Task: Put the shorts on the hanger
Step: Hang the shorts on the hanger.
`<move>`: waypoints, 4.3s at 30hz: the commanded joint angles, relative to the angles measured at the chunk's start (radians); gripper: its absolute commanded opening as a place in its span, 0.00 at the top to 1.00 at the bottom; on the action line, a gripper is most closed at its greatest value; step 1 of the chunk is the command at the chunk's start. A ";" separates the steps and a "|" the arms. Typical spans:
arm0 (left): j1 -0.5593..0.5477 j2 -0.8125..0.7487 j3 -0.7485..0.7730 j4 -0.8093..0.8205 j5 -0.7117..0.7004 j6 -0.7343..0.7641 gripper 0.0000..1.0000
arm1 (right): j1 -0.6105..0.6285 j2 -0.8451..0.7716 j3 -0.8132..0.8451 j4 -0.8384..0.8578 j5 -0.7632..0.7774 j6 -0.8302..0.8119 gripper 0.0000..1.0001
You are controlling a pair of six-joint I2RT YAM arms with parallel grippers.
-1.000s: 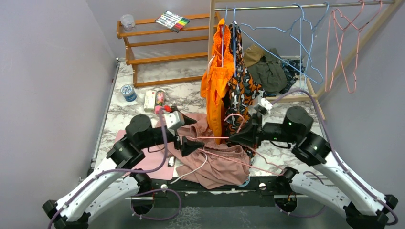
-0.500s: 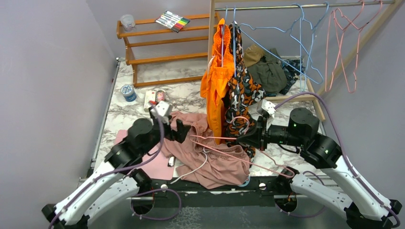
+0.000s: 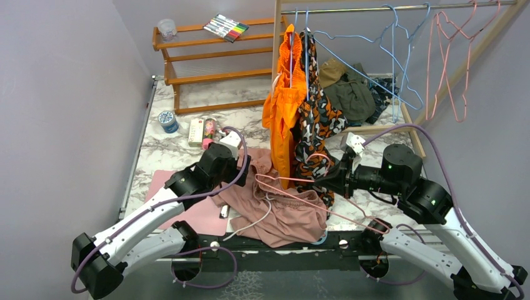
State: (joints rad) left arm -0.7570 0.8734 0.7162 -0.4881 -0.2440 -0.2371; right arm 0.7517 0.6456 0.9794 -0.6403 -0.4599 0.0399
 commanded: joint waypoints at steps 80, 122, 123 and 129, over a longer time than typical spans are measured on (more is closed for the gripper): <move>0.019 0.187 0.320 -0.270 -0.009 -0.100 1.00 | 0.460 0.239 0.141 0.136 0.489 -0.186 0.99; 0.023 0.138 0.421 -0.368 0.132 -0.224 1.00 | 0.555 0.360 -0.028 0.546 0.837 -0.234 0.99; 0.022 0.135 0.419 -0.374 0.121 -0.225 1.00 | 0.555 0.358 -0.035 0.559 0.844 -0.237 0.99; 0.022 0.129 0.419 -0.396 0.065 -0.223 1.00 | 0.558 0.302 -0.092 0.596 0.945 -0.254 0.99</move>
State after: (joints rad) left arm -0.7345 1.0210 1.1088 -0.8619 -0.1410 -0.4488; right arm 1.3033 1.0004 0.9207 -0.1493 0.3622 -0.1860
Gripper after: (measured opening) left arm 0.017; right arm 0.038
